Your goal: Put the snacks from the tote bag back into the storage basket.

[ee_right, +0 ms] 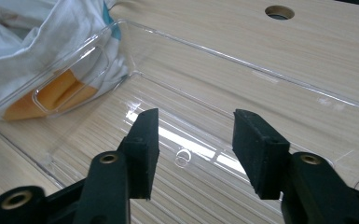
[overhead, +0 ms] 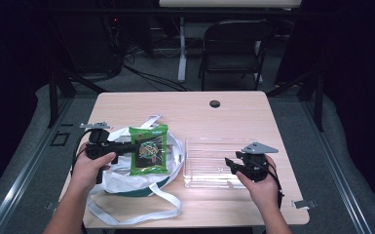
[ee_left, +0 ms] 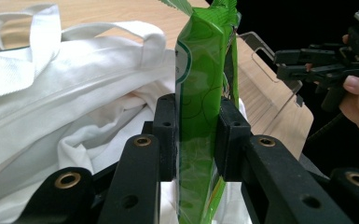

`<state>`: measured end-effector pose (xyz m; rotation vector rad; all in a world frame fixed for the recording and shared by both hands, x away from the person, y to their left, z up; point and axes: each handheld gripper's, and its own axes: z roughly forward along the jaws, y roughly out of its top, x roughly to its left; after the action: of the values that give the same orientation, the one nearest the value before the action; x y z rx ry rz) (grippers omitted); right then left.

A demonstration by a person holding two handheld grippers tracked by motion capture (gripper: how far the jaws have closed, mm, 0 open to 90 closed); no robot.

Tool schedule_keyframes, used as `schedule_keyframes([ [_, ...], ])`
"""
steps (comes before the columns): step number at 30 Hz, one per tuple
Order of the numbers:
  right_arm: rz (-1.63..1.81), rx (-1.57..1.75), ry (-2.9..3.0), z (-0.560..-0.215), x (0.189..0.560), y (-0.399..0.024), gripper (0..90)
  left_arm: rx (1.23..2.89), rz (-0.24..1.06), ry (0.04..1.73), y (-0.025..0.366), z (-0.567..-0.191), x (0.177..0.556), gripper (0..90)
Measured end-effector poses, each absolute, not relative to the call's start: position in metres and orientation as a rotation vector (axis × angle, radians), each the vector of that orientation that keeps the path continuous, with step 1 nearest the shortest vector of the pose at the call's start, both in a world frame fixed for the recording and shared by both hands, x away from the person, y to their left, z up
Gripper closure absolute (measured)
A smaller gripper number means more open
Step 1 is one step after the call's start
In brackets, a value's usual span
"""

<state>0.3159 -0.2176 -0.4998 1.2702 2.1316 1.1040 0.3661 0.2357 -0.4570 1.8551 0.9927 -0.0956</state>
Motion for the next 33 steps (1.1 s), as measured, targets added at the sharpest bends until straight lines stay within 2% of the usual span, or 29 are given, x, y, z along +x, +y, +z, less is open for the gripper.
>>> schedule_keyframes([
  [8,1.109,1.227,2.143,-0.496,0.315,-0.215,52.7,1.838,-0.087,0.963,0.232,-0.452,0.363,73.4],
  [18,1.065,1.125,2.274,-0.489,0.315,-0.21,58.7,1.826,-0.08,0.939,0.226,-0.449,0.361,73.4],
  [26,1.052,1.011,2.363,-0.472,0.325,-0.203,59.3,1.827,-0.076,0.893,0.214,-0.448,0.359,73.4],
  [33,1.014,0.884,2.465,-0.442,0.335,-0.196,59.4,1.835,-0.088,0.861,0.204,-0.448,0.359,73.5],
])
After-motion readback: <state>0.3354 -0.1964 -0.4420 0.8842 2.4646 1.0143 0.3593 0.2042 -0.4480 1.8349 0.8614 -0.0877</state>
